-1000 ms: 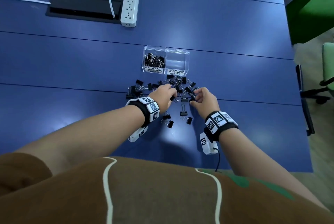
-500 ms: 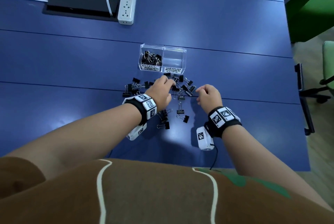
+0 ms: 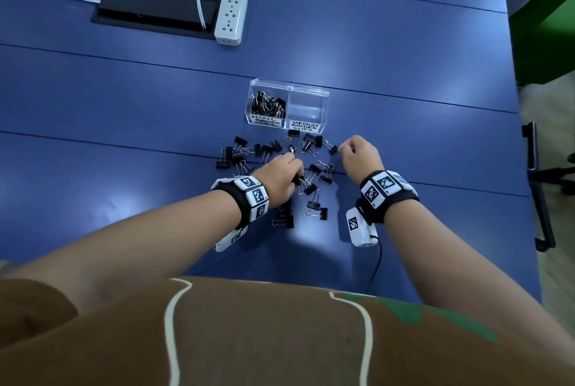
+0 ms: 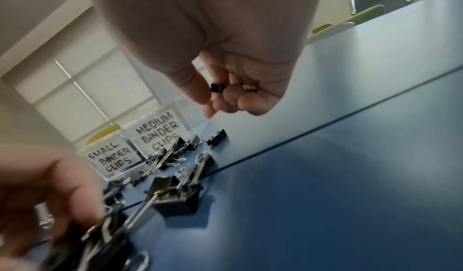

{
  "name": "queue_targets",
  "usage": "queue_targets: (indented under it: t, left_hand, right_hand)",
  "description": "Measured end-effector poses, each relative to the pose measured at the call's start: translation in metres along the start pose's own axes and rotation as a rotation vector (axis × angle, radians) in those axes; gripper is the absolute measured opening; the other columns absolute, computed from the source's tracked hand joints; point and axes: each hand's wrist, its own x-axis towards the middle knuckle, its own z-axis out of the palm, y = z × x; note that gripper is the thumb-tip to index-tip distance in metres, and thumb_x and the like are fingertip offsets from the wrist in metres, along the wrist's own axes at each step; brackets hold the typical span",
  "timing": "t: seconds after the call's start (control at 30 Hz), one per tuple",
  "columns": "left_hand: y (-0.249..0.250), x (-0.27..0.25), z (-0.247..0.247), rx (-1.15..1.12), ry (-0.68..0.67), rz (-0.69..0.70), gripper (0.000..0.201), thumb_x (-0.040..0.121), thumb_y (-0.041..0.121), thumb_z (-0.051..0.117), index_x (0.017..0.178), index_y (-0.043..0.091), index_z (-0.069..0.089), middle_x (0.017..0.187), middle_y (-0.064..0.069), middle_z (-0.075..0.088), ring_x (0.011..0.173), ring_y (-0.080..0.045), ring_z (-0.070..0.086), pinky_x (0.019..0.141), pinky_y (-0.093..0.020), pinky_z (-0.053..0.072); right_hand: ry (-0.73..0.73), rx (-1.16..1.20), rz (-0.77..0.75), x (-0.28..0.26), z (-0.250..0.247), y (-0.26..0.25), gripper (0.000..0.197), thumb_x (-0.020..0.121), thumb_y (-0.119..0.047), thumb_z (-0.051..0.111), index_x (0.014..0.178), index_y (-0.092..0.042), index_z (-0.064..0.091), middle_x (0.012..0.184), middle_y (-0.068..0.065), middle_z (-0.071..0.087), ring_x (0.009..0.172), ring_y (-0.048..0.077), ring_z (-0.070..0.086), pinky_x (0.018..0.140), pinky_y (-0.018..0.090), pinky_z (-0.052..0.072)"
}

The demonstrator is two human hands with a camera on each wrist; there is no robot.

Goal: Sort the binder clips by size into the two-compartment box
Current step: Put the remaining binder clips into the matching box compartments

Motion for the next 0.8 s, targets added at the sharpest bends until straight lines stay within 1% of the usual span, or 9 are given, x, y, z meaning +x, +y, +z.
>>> queue_targets:
  t: [0.1, 0.2, 0.3, 0.4, 0.5, 0.6, 0.67, 0.73, 0.8]
  left_hand:
    - [-0.001, -0.007, -0.003, 0.021, -0.033, 0.020, 0.025, 0.084, 0.011, 0.055, 0.109, 0.010, 0.055, 0.112, -0.008, 0.053, 0.104, -0.023, 0.051, 0.090, -0.034, 0.046]
    - [-0.006, -0.002, -0.009, -0.015, 0.071, -0.043, 0.020, 0.084, 0.010, 0.053, 0.105, 0.010, 0.057, 0.107, -0.008, 0.054, 0.099, -0.023, 0.052, 0.091, -0.037, 0.048]
    - [-0.014, 0.010, -0.019, -0.043, 0.192, -0.151, 0.018, 0.086, 0.009, 0.053, 0.103, 0.009, 0.057, 0.107, -0.009, 0.053, 0.100, -0.024, 0.052, 0.092, -0.039, 0.048]
    - [-0.019, 0.024, -0.026, -0.043, 0.194, -0.205, 0.020, 0.089, 0.012, 0.055, 0.108, 0.008, 0.056, 0.113, -0.010, 0.053, 0.105, -0.025, 0.052, 0.093, -0.039, 0.049]
    - [-0.016, 0.034, -0.027, 0.002, 0.140, -0.190, 0.025, 0.090, 0.018, 0.057, 0.113, 0.009, 0.055, 0.117, -0.008, 0.054, 0.111, -0.025, 0.052, 0.096, -0.043, 0.049]
    - [-0.011, 0.040, -0.026, 0.054, 0.095, -0.186, 0.026, 0.090, 0.020, 0.059, 0.113, 0.010, 0.055, 0.118, -0.008, 0.053, 0.114, -0.026, 0.050, 0.093, -0.046, 0.049]
    - [-0.009, 0.042, -0.025, 0.074, 0.085, -0.174, 0.024, 0.089, 0.019, 0.060, 0.109, 0.009, 0.055, 0.116, -0.008, 0.053, 0.113, -0.026, 0.050, 0.093, -0.046, 0.049]
    - [-0.009, 0.042, -0.025, 0.082, 0.079, -0.157, 0.021, 0.088, 0.018, 0.060, 0.106, 0.009, 0.055, 0.115, -0.008, 0.053, 0.112, -0.027, 0.050, 0.092, -0.044, 0.049]
    - [-0.008, 0.040, -0.025, 0.076, 0.080, -0.140, 0.018, 0.088, 0.016, 0.057, 0.105, 0.010, 0.055, 0.114, -0.006, 0.054, 0.109, -0.026, 0.051, 0.089, -0.040, 0.049]
  right_hand:
    - [0.012, -0.074, -0.025, 0.010, 0.002, -0.006, 0.018, 0.093, -0.022, 0.048, 0.100, -0.009, 0.057, 0.090, 0.002, 0.056, 0.083, 0.022, 0.053, 0.071, 0.027, 0.040]
    - [-0.050, -0.138, -0.014, 0.012, 0.011, -0.008, 0.023, 0.090, -0.027, 0.059, 0.106, -0.011, 0.053, 0.095, 0.000, 0.052, 0.086, 0.020, 0.050, 0.077, 0.030, 0.042]
    - [-0.043, -0.120, 0.023, 0.007, 0.017, -0.006, 0.023, 0.088, -0.027, 0.061, 0.099, -0.011, 0.049, 0.093, 0.003, 0.053, 0.083, 0.023, 0.051, 0.075, 0.033, 0.043]
    - [-0.036, -0.081, 0.060, 0.000, 0.018, -0.004, 0.028, 0.085, -0.027, 0.065, 0.074, -0.015, 0.043, 0.075, 0.004, 0.050, 0.070, 0.023, 0.048, 0.070, 0.038, 0.048]
    - [-0.088, -0.174, 0.007, -0.006, 0.024, -0.002, 0.040, 0.085, -0.022, 0.064, 0.057, -0.016, 0.037, 0.067, 0.007, 0.045, 0.054, 0.020, 0.039, 0.052, 0.027, 0.037]
    - [-0.141, -0.212, -0.031, -0.011, 0.026, 0.000, 0.025, 0.084, -0.016, 0.060, 0.064, -0.015, 0.045, 0.077, 0.005, 0.051, 0.063, 0.018, 0.047, 0.060, 0.026, 0.036]
    - [-0.138, -0.170, -0.019, -0.013, 0.019, -0.001, 0.017, 0.084, -0.012, 0.059, 0.070, -0.014, 0.049, 0.070, -0.002, 0.052, 0.064, 0.015, 0.048, 0.055, 0.026, 0.038]
    - [-0.126, -0.112, -0.014, -0.011, 0.010, -0.004, 0.020, 0.082, -0.012, 0.063, 0.067, -0.016, 0.051, 0.064, -0.006, 0.053, 0.060, 0.009, 0.049, 0.053, 0.021, 0.039]
    - [-0.104, -0.022, -0.021, -0.004, 0.001, -0.011, 0.021, 0.080, -0.014, 0.066, 0.064, -0.020, 0.054, 0.063, -0.006, 0.057, 0.058, 0.010, 0.051, 0.055, 0.022, 0.043]
